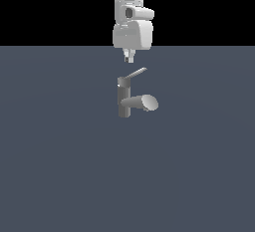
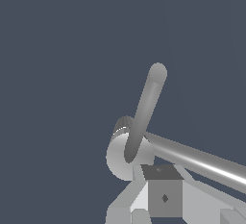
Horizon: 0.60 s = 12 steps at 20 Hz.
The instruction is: Turn on the faucet by rotating a designated handle.
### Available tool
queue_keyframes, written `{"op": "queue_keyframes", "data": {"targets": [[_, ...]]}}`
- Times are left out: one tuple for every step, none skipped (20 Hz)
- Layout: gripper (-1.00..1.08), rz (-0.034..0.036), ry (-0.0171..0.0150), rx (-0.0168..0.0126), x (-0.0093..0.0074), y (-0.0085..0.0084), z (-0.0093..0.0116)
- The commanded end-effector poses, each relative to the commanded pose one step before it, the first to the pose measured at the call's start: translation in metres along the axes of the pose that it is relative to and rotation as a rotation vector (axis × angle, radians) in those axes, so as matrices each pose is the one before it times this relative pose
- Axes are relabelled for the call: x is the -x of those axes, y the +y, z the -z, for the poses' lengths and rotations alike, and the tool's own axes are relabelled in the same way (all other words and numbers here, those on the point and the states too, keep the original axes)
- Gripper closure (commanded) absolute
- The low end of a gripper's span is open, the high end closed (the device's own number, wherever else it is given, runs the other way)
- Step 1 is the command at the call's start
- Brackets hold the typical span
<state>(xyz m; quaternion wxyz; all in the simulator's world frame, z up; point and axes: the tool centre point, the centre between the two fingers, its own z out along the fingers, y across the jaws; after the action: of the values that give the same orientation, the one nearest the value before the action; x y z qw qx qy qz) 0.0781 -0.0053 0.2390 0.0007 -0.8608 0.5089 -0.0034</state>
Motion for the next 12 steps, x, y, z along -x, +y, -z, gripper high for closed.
{"op": "queue_keyframes", "data": {"targets": [[1.08, -0.05458, 0.00057, 0.00152, -0.01548, -0.00932, -0.01335], [1.08, -0.01944, -0.00019, 0.00060, -0.00552, -0.00343, -0.00474], [1.08, -0.01836, -0.00021, 0.00054, -0.00523, -0.00324, -0.00445], [1.08, -0.01725, -0.00022, 0.00049, -0.00492, -0.00305, -0.00416], [1.08, -0.01614, -0.00023, 0.00045, -0.00460, -0.00286, -0.00388], [1.08, -0.01507, -0.00025, 0.00040, -0.00430, -0.00267, -0.00361], [1.08, -0.01401, -0.00028, 0.00034, -0.00401, -0.00249, -0.00332], [1.08, -0.01291, -0.00031, 0.00029, -0.00371, -0.00230, -0.00302], [1.08, -0.01185, -0.00033, 0.00024, -0.00341, -0.00213, -0.00275], [1.08, -0.01091, -0.00034, 0.00021, -0.00316, -0.00195, -0.00251], [1.08, -0.00993, -0.00032, 0.00018, -0.00287, -0.00178, -0.00227], [1.08, -0.00892, -0.00030, 0.00016, -0.00258, -0.00160, -0.00204]]}}
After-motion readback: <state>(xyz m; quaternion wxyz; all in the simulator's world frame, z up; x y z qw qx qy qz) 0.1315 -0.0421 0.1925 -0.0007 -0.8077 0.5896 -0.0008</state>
